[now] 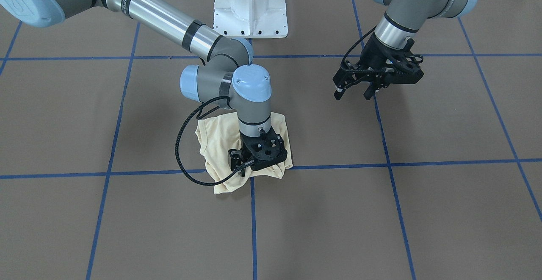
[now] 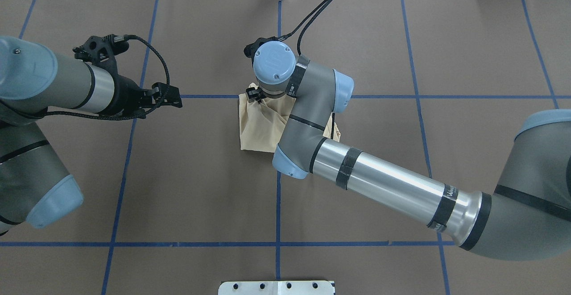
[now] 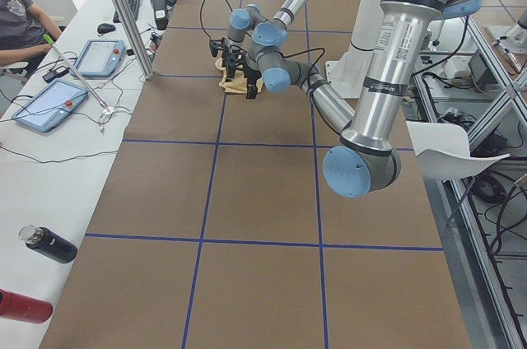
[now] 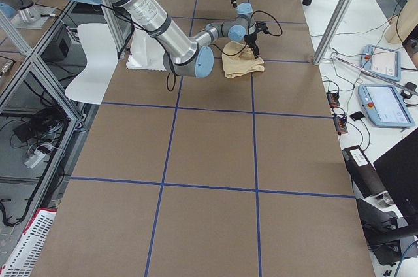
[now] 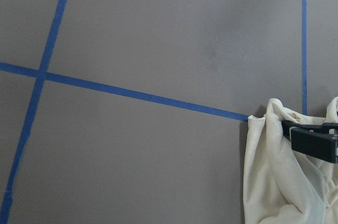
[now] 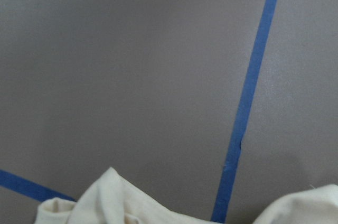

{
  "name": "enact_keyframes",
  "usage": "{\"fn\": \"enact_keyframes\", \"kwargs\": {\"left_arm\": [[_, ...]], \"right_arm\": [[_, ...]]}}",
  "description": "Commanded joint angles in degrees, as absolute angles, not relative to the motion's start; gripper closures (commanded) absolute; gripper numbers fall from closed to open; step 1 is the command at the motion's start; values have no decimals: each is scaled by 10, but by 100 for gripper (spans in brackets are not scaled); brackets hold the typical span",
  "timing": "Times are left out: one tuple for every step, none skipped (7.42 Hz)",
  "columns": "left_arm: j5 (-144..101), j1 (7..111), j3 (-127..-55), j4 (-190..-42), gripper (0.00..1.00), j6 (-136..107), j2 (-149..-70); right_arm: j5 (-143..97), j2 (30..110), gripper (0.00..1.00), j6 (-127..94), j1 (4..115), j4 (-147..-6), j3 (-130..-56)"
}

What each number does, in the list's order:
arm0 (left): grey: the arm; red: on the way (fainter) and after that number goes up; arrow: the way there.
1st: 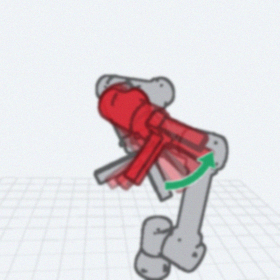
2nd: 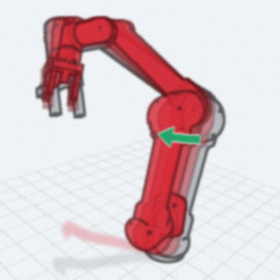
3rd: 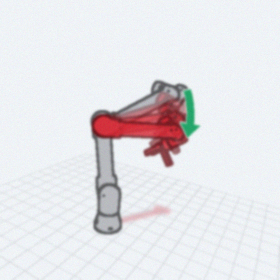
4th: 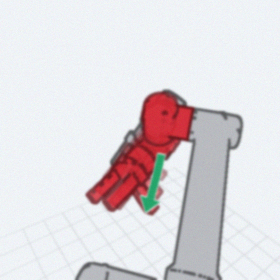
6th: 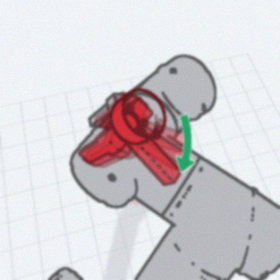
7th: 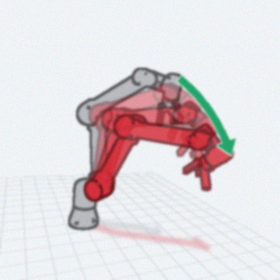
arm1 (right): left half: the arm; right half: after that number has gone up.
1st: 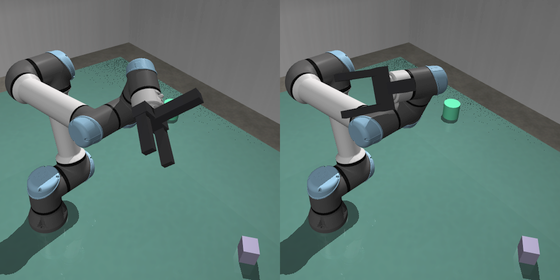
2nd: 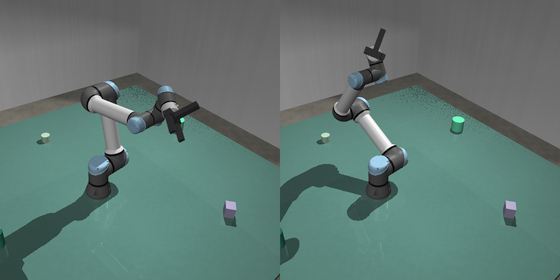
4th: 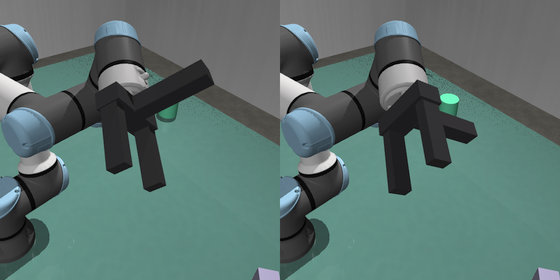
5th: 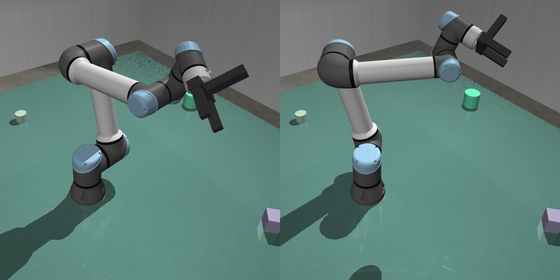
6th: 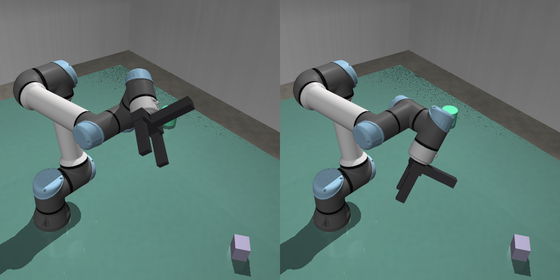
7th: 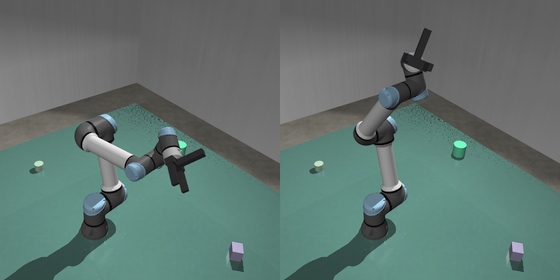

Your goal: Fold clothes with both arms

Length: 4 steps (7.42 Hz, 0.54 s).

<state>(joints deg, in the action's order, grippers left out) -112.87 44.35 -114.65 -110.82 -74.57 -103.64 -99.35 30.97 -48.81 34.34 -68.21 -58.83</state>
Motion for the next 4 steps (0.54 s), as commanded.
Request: {"fn": "enact_keyframes", "kwargs": {"left_arm": [[-1136, 457, -1212, -1109, 1, -701, -966], [-1137, 462, -1227, -1110, 1, -700, -955], [-1140, 461, -1220, -1119, 1, -700, -963], [-1140, 457, -1189, -1123, 1, -702, -1009]], "right_arm": [[-1074, 312, 1, -492, 380, -774, -667], [-1100, 316, 1, -491, 399, -822, -701], [-1134, 331, 1, -492, 423, -844, -724], [-1152, 356, 1, -491, 446, -866, -751]]}}
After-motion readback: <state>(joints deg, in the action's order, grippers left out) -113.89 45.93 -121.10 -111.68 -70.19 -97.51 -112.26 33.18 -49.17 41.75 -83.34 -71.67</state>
